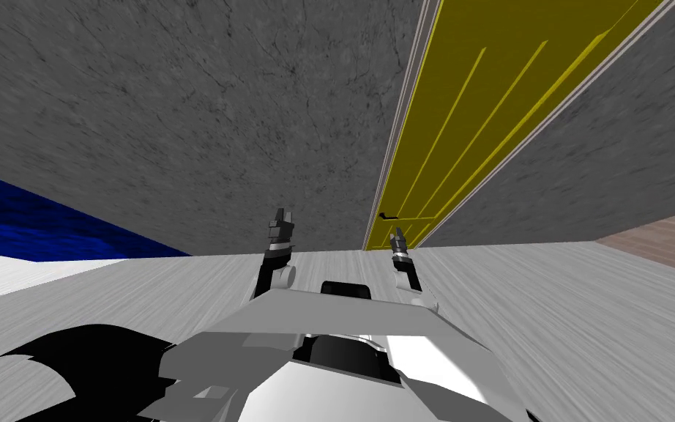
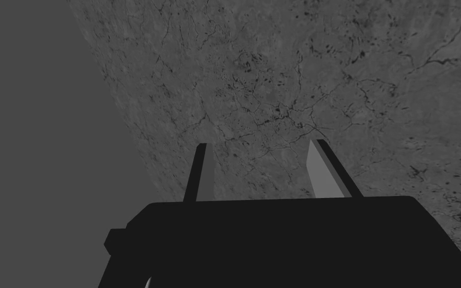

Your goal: Pull the door open

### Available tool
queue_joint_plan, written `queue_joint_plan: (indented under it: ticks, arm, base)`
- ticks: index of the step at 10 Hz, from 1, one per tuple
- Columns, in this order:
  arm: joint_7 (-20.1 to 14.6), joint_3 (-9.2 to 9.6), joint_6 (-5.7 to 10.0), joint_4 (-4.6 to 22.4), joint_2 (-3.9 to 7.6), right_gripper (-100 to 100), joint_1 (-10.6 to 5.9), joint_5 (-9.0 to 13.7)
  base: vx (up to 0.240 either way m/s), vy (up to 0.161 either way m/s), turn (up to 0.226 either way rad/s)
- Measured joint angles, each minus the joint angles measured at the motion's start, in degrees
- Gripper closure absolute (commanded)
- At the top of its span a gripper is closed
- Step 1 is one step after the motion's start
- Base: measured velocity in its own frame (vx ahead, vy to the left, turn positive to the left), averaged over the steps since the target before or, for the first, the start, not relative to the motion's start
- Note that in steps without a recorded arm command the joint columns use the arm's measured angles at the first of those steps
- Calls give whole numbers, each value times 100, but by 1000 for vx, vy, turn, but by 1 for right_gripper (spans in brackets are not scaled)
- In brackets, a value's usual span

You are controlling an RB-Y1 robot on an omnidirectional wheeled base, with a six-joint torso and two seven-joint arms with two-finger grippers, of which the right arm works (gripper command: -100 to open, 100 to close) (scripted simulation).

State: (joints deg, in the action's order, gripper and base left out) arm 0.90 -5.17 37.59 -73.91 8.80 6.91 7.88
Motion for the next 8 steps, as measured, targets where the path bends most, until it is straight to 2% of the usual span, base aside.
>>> queue_joint_plan:
  ticks: [2, 4, 7, 8]
  arm:
    - [-29, -7, 67, 257, 30, -100, -89, 28]
    - [-62, -20, 199, 687, 63, -100, -294, 74]
    - [-92, -24, 260, 1023, 85, -100, -376, 108]
    - [-108, -27, 285, 1135, 105, -100, -410, 125]
  base:
    - [12, -85, 155]
    - [31, -115, 125]
    - [13, -70, 91]
    - [9, -101, 236]
